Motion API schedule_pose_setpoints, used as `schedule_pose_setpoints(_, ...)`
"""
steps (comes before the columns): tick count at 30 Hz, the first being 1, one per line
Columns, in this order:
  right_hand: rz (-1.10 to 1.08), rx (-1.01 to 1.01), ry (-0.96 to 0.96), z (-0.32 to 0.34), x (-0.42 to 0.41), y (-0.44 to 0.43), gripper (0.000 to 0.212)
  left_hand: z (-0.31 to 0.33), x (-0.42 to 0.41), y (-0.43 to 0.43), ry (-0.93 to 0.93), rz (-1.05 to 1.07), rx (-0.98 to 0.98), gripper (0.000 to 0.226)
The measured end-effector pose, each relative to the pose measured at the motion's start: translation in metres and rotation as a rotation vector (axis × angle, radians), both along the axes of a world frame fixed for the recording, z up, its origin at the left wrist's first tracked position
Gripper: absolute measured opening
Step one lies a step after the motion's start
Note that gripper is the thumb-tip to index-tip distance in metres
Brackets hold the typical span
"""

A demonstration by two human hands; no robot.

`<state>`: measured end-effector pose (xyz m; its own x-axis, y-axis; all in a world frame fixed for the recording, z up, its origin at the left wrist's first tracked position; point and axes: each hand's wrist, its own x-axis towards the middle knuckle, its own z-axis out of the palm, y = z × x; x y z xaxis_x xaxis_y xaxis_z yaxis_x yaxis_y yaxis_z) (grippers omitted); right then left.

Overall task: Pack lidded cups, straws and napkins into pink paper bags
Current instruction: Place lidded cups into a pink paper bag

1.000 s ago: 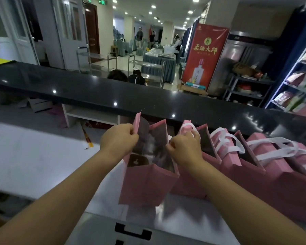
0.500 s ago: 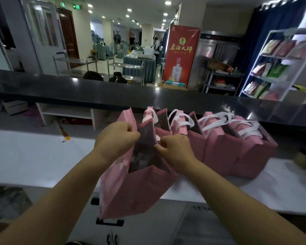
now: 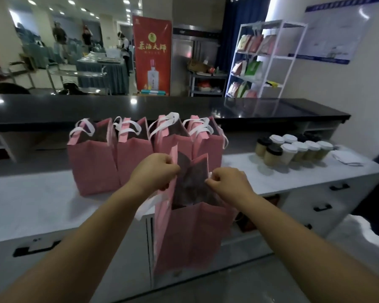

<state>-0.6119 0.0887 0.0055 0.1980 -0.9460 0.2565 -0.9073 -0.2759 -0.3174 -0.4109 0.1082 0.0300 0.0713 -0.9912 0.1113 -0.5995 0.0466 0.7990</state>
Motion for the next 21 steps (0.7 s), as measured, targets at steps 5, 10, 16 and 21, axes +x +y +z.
schedule_pose_setpoints(5, -0.198, -0.044, 0.020, -0.007, -0.084, 0.002, 0.036, -0.011, -0.076, -0.026, -0.092, -0.095, -0.042, 0.021)
schedule_pose_setpoints(10, -0.431, -0.150, 0.087, -0.019, -0.154, -0.010, 0.040, -0.018, -0.141, -0.060, -0.164, -0.159, -0.179, 0.018)
schedule_pose_setpoints(16, -0.539, -0.164, 0.123, -0.021, -0.210, -0.070, 0.035, -0.025, -0.194, -0.138, -0.033, -0.239, -0.186, 0.018)
schedule_pose_setpoints(21, -0.556, -0.119, 0.092, -0.016, -0.231, -0.154, 0.036, -0.030, -0.211, -0.218, -0.014, -0.225, -0.168, 0.018)
